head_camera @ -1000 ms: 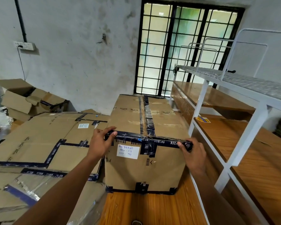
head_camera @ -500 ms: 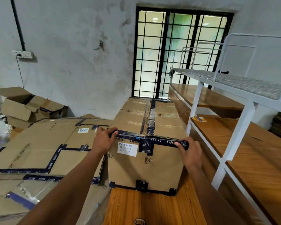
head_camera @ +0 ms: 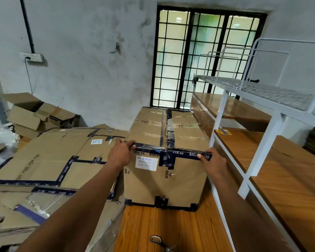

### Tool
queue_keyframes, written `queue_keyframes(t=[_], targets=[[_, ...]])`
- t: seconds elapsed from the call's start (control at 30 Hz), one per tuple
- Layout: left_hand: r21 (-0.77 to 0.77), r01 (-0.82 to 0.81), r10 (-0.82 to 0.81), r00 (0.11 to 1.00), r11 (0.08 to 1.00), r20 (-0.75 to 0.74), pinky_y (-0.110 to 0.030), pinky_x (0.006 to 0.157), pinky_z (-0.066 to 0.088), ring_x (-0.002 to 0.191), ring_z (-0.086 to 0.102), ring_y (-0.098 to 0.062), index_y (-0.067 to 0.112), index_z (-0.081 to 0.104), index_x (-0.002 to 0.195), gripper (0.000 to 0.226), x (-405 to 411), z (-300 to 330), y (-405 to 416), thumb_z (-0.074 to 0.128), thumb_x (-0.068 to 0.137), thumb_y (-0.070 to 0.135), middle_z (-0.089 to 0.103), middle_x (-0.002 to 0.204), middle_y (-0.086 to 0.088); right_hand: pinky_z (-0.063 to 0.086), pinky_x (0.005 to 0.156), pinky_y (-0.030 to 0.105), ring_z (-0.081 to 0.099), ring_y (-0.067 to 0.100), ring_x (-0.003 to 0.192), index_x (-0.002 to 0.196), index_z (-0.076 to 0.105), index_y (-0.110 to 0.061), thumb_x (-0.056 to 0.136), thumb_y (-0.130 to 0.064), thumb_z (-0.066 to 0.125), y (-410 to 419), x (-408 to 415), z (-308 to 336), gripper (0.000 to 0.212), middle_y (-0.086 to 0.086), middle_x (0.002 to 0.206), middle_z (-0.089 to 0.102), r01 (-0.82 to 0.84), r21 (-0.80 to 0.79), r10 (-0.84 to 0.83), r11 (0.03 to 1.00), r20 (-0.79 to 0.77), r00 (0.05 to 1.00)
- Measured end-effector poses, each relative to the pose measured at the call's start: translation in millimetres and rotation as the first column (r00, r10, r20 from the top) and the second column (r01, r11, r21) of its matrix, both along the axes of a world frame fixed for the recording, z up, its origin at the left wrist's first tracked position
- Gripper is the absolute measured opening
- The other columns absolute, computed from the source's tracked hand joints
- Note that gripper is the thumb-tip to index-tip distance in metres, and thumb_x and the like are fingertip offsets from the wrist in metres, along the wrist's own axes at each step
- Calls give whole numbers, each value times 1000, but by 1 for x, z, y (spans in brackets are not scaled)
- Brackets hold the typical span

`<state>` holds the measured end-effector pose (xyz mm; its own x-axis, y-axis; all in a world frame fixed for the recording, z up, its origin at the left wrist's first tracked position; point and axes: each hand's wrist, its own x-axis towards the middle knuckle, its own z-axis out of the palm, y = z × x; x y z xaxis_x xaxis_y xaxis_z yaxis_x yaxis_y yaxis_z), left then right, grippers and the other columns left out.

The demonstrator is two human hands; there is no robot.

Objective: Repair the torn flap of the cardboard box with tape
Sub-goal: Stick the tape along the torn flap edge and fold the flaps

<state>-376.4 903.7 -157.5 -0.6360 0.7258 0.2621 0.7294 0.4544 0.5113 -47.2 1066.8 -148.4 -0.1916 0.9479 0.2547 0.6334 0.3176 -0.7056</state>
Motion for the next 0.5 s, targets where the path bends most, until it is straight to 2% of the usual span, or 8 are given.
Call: queue_keyframes(t=[0.17, 0.37, 0.5], targets=[[-133, -63, 42, 988, 989, -149, -47, 87, 57, 114, 67, -37, 48, 51, 153, 45, 11, 12, -5, 32, 113, 56, 41, 151, -14, 50, 89, 39, 61, 32, 121, 125, 61, -19, 97, -45, 71, -1, 3, -1, 39, 10, 123, 69, -1, 42, 0, 999, 43, 999], [-146, -110, 80, 977, 983, -200, -51, 89, 55, 121, 65, -41, 47, 48, 155, 46, 13, 7, -3, 30, 113, 55, 40, 158, -14, 54, 88, 39, 66, 32, 111, 125, 58, -20, 99, -45, 66, 0, -1, -17, 36, 10, 118, 70, -7, 129, 0, 992, 51, 999], [-160, -136, 93, 965, 978, -246, -52, 85, 56, 118, 66, -41, 44, 46, 156, 47, 17, 3, -1, 30, 113, 56, 43, 150, -15, 56, 93, 45, 66, 37, 115, 132, 54, -21, 103, -36, 62, 0, 3, -24, 33, 14, 124, 68, -38, 137, 27, 990, 80, 996]])
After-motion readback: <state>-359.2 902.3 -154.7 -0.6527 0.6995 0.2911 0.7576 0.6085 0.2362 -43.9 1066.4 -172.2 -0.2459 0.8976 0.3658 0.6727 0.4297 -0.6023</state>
